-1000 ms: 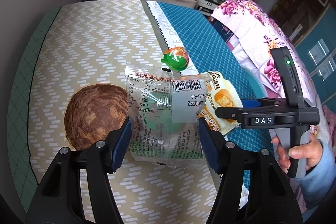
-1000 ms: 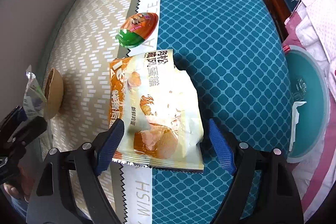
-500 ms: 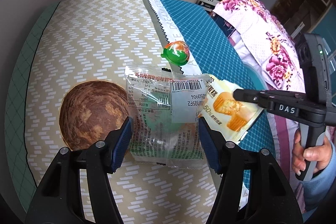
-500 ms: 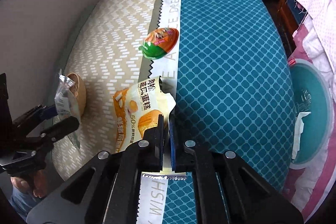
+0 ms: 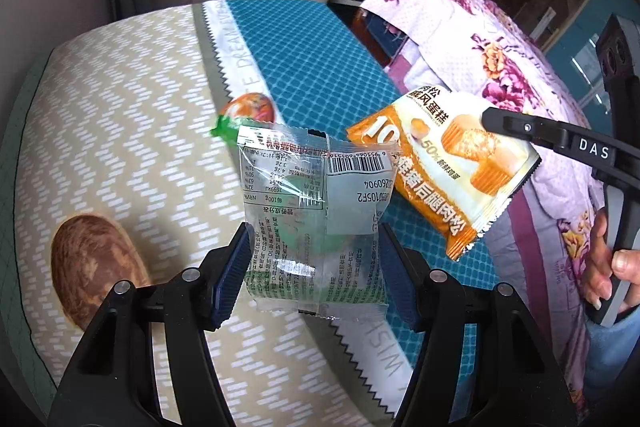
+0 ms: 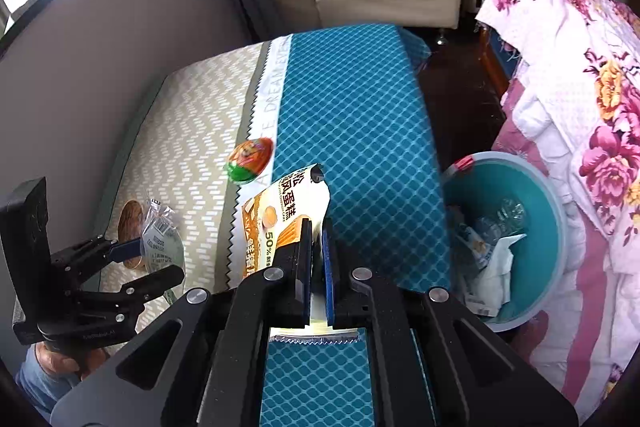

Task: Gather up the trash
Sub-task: 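Lift the bread bag and cake wrapper and carry both toward the teal bin, then open both tools over the teal bin to drop the bag and wrapper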

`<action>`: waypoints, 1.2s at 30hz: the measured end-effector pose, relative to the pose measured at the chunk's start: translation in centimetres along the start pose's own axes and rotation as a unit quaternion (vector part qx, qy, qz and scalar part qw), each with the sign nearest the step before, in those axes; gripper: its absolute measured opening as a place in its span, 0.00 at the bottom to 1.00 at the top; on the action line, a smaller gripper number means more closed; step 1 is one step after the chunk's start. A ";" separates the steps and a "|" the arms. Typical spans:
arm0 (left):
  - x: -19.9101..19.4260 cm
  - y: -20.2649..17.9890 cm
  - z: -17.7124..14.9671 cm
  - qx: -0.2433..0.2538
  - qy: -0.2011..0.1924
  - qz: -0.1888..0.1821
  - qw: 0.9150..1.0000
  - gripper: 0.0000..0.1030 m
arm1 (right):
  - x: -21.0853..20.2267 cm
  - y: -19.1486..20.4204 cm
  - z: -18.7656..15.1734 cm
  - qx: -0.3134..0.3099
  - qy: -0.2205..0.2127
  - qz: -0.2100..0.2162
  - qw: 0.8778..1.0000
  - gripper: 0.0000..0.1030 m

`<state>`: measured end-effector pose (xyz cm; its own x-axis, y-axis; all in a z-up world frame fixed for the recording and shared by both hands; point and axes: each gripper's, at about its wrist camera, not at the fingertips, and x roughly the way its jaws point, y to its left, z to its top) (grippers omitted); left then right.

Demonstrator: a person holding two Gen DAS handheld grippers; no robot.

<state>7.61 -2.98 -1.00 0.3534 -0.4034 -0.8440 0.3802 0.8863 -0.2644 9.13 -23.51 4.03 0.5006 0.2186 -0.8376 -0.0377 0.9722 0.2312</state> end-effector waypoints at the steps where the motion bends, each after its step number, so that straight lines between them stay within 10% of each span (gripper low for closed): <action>1: 0.5 -1.0 0.5 0.008 0.001 -0.004 1.000 0.62 | -0.6 -1.1 0.2 0.008 -0.007 -0.007 1.000 0.05; 17: 10.2 -15.9 6.7 0.103 0.046 -0.039 0.993 0.62 | -6.5 -18.0 -0.8 0.105 -0.054 -0.085 0.989 0.05; 36: 14.7 -20.5 8.0 0.127 0.063 -0.015 0.990 0.88 | -5.4 -22.9 -1.0 0.124 -0.048 -0.096 0.986 0.05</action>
<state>11.84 -28.88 -4.23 0.2346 -0.3834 -0.8933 0.5974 0.7818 -0.1787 6.43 -46.89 2.79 0.5582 0.0121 -0.8296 0.2724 0.9418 0.1970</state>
